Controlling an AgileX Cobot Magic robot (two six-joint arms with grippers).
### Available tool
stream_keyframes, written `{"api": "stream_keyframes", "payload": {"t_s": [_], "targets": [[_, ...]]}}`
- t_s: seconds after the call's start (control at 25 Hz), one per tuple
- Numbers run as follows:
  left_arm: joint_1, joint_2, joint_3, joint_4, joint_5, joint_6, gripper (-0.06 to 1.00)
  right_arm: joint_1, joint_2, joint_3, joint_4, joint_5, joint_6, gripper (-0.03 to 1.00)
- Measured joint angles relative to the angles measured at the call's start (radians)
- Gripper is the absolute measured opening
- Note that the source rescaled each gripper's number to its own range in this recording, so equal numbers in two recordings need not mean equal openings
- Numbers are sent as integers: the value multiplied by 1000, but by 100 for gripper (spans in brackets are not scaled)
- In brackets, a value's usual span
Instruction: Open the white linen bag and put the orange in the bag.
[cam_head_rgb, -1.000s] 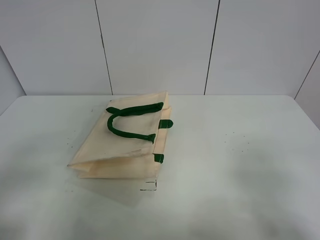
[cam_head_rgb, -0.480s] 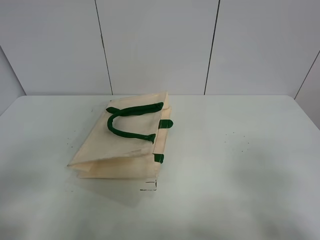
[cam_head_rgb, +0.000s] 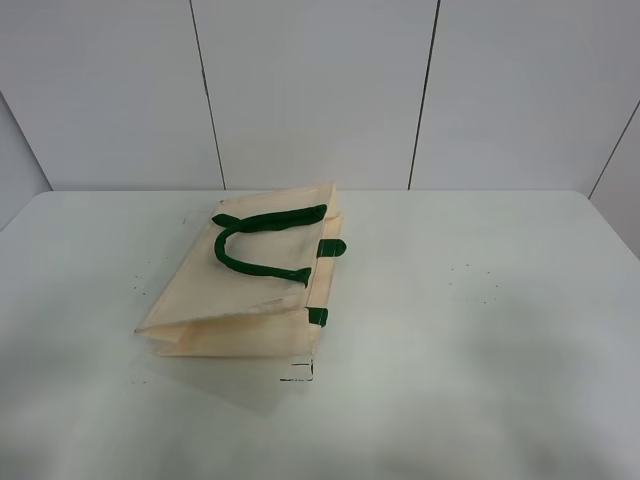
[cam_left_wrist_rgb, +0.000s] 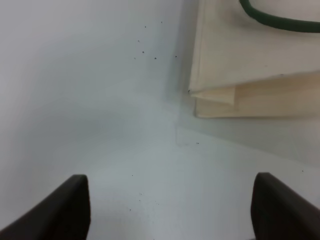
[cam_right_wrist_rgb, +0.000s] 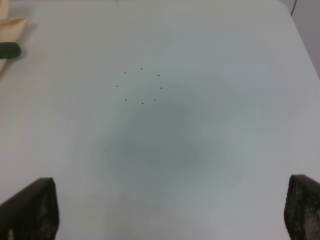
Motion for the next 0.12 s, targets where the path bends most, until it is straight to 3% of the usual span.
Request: {"api": "stream_keyframes", "payload": {"t_s": [0.12], "targets": [[0, 0, 0, 0, 0, 1, 92, 0, 0, 0, 0, 0, 0, 100]]}}
